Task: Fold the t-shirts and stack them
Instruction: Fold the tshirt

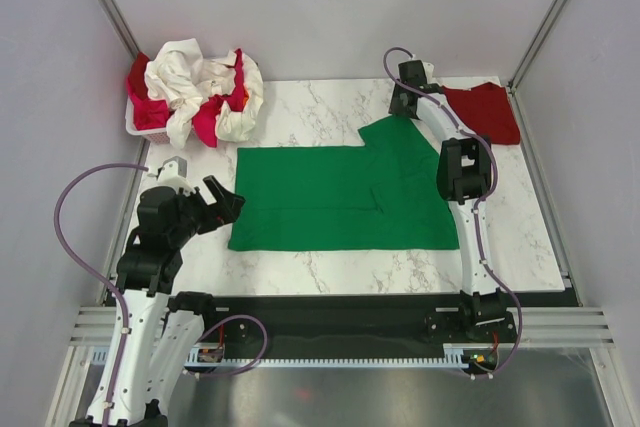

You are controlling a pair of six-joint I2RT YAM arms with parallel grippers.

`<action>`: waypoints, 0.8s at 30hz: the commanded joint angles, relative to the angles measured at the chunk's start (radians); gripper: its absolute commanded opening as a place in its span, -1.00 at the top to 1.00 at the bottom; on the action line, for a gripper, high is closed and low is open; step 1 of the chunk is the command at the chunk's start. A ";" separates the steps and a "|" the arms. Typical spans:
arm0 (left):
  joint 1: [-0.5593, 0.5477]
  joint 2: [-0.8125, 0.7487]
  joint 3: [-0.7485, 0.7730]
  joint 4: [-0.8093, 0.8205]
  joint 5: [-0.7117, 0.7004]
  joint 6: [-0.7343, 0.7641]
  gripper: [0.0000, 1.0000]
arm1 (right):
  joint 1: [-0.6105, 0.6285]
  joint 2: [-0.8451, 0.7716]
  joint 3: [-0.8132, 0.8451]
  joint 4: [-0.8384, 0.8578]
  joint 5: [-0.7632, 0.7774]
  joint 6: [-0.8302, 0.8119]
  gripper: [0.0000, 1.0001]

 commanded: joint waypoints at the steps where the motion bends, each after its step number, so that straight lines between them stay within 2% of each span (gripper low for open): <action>1: 0.008 -0.002 -0.004 0.031 -0.016 0.038 -0.94 | -0.005 0.027 0.001 0.027 -0.032 -0.016 -0.45; 2: 0.008 0.001 -0.004 0.031 -0.016 0.038 -0.94 | -0.005 0.032 0.002 0.030 -0.054 -0.018 -0.42; 5: 0.009 0.002 -0.003 0.031 -0.014 0.038 -0.95 | -0.007 0.041 0.004 0.034 -0.075 -0.012 -0.15; 6: 0.008 0.002 -0.003 0.031 -0.014 0.038 -0.95 | -0.005 0.040 -0.004 0.037 -0.077 -0.009 0.05; 11: 0.008 0.004 -0.004 0.031 -0.022 0.038 -0.95 | -0.010 0.023 -0.050 0.046 -0.094 0.001 0.66; 12: 0.008 0.004 -0.006 0.030 -0.024 0.038 -0.95 | -0.010 0.015 -0.070 0.055 -0.103 0.005 0.89; 13: 0.008 0.005 -0.007 0.031 -0.024 0.038 -0.95 | -0.012 0.000 -0.079 0.058 -0.107 0.005 1.00; 17: 0.008 0.108 0.014 0.037 -0.033 0.060 -0.90 | -0.018 -0.068 -0.108 0.067 -0.126 -0.012 1.00; 20: 0.008 0.217 0.057 0.062 -0.054 0.070 -0.72 | -0.019 -0.158 -0.146 0.067 -0.114 -0.027 1.00; 24: 0.008 0.404 0.104 0.230 -0.048 0.031 -0.62 | -0.021 -0.290 -0.255 0.075 -0.081 -0.035 1.00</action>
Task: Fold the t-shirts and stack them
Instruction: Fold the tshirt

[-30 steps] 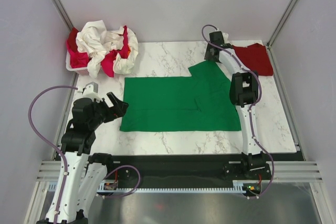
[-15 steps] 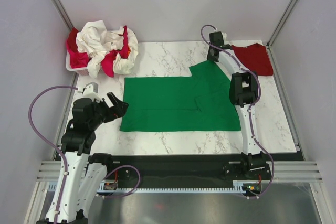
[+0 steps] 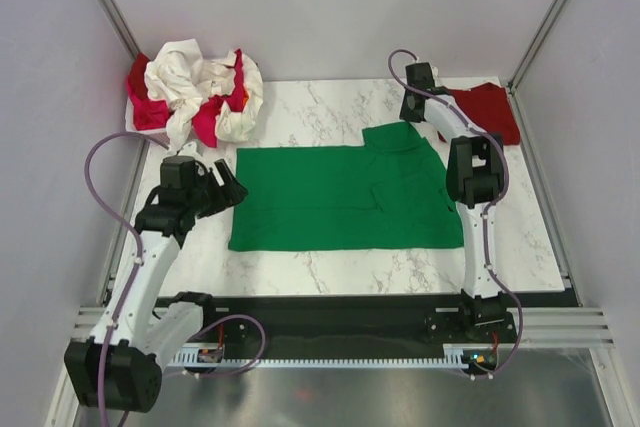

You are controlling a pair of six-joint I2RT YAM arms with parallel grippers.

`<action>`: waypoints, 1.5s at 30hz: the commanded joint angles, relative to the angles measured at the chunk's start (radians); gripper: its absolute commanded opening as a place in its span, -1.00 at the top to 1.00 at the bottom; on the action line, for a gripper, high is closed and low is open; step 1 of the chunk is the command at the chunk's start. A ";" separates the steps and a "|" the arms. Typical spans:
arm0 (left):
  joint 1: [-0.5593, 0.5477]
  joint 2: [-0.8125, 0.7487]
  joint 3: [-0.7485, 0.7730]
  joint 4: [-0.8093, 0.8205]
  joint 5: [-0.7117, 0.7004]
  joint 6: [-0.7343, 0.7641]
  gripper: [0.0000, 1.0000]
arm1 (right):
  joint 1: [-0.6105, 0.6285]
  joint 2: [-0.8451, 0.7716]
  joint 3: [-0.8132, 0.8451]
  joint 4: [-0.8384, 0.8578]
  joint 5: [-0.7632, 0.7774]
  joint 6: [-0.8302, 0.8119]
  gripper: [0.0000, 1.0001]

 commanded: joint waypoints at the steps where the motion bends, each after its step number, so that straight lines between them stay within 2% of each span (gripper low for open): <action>1: 0.006 0.116 0.071 0.199 -0.015 0.005 -0.57 | -0.004 -0.188 -0.057 -0.003 0.019 -0.023 1.00; 3: 0.004 0.176 0.085 0.298 -0.050 -0.012 -0.51 | -0.004 -0.219 -0.101 -0.003 -0.010 -0.020 1.00; 7: 0.004 0.395 0.152 0.387 -0.124 -0.020 -0.40 | -0.004 -0.292 -0.189 0.011 -0.095 0.013 1.00; 9: 0.003 0.454 0.161 0.450 -0.182 0.003 -0.38 | -0.004 -0.315 -0.250 0.029 -0.130 0.027 1.00; 12: 0.003 0.549 0.160 0.575 -0.208 0.043 -0.19 | -0.004 -0.361 -0.324 0.057 -0.153 0.032 1.00; 14: 0.003 0.613 0.158 0.670 -0.215 0.065 -0.20 | -0.004 -0.389 -0.352 0.069 -0.159 0.032 1.00; 24: 0.003 0.839 0.263 0.767 -0.232 0.140 -0.35 | -0.004 -0.444 -0.378 0.075 -0.193 0.033 1.00; 30: 0.009 0.924 0.373 0.710 -0.189 0.162 -0.39 | -0.004 -0.453 -0.390 0.083 -0.215 0.043 1.00; 35: 0.012 1.029 0.494 0.523 -0.138 0.082 -0.43 | -0.004 -0.461 -0.396 0.088 -0.247 0.049 1.00; 39: 0.023 1.042 0.485 0.494 -0.132 0.017 -0.45 | -0.002 -0.475 -0.399 0.091 -0.248 0.044 1.00; 41: 0.037 1.059 0.505 0.415 -0.080 -0.036 -0.45 | -0.004 -0.480 -0.404 0.091 -0.256 0.044 1.00; 45: 0.055 1.077 0.494 0.382 -0.035 -0.085 -0.46 | -0.002 -0.492 -0.405 0.094 -0.273 0.050 1.00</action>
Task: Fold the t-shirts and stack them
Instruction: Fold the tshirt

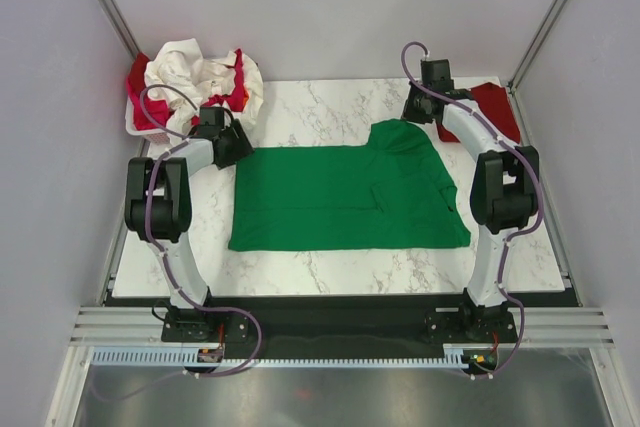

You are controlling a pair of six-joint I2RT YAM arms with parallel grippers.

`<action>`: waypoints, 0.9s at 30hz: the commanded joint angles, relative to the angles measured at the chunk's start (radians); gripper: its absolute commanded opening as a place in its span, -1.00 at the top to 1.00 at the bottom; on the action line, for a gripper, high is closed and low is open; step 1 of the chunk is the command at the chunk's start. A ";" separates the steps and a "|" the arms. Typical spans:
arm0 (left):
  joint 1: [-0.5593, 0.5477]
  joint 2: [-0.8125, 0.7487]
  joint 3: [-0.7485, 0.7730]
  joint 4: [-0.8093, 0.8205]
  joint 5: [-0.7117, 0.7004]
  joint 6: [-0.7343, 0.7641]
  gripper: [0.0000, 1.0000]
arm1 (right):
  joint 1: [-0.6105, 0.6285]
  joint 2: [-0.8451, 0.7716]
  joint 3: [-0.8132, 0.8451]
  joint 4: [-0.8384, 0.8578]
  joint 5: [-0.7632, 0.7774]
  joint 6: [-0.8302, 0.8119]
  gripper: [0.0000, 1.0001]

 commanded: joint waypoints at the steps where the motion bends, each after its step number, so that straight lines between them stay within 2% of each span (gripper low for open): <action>1: 0.014 0.015 0.019 -0.060 0.045 -0.080 -0.47 | -0.001 -0.073 -0.001 0.032 -0.026 0.011 1.00; 11: 0.014 0.083 0.117 -0.072 0.061 -0.051 -0.43 | -0.002 -0.081 -0.009 0.033 -0.021 0.007 1.00; 17: 0.014 0.112 0.141 -0.084 0.077 -0.052 -0.28 | -0.001 -0.070 -0.006 0.033 -0.026 0.005 1.00; 20: 0.014 0.113 0.136 -0.084 0.088 -0.056 -0.01 | -0.002 -0.068 -0.008 0.033 -0.021 0.002 1.00; 21: 0.013 0.113 0.134 -0.084 0.087 -0.056 0.22 | -0.002 -0.067 -0.008 0.033 -0.021 0.004 1.00; 26: 0.013 0.116 0.131 -0.083 0.087 -0.043 0.66 | -0.002 -0.061 -0.008 0.033 -0.023 0.002 1.00; 27: 0.013 0.118 0.133 -0.084 0.090 -0.040 0.91 | -0.001 -0.059 -0.008 0.033 -0.026 0.002 1.00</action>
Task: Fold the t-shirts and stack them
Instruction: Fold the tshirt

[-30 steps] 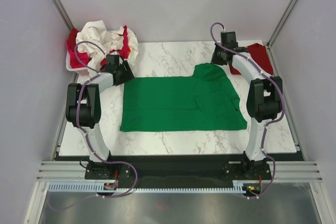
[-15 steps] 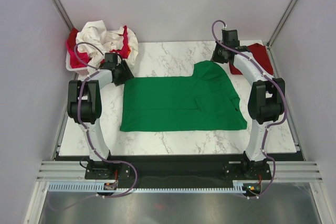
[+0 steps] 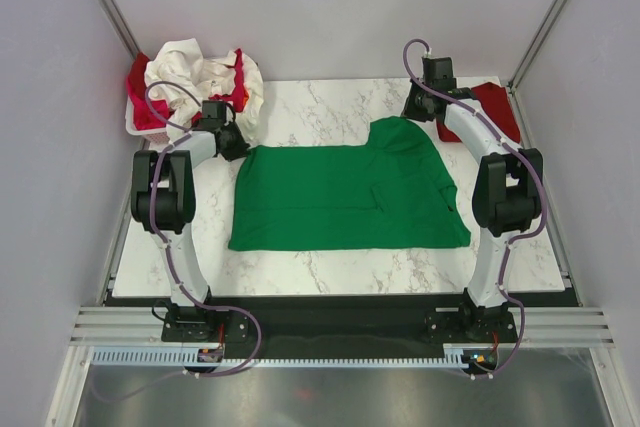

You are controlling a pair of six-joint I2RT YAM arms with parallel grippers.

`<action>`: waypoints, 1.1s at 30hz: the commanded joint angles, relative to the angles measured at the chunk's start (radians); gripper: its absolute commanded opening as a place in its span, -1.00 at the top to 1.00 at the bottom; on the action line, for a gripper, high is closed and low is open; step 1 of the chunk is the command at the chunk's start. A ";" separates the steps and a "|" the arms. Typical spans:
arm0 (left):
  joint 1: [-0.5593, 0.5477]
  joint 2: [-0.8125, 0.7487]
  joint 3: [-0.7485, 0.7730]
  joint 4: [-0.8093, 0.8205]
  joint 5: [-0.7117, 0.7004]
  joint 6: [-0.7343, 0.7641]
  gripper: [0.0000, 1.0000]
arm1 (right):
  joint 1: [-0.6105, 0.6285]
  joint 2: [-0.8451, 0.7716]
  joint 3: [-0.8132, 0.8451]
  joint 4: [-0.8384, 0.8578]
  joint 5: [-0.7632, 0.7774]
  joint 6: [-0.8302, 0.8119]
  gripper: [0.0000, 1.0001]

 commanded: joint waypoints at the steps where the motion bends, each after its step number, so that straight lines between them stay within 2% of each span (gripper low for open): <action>1: -0.001 0.018 0.020 -0.012 0.024 0.009 0.95 | -0.002 -0.023 -0.002 0.034 -0.007 -0.001 1.00; 6: -0.001 -0.020 0.020 -0.014 0.038 0.018 0.95 | -0.002 -0.026 0.009 0.032 -0.011 -0.004 1.00; 14: -0.001 -0.187 -0.031 -0.019 0.040 0.050 0.95 | -0.001 -0.093 0.021 -0.006 -0.004 -0.007 1.00; 28: -0.001 -0.378 -0.180 -0.017 0.041 0.075 0.95 | -0.002 -0.277 -0.167 -0.015 -0.007 -0.004 1.00; 33: -0.001 -0.375 -0.194 -0.020 0.072 0.058 0.81 | -0.002 -0.311 -0.218 -0.015 -0.008 -0.008 1.00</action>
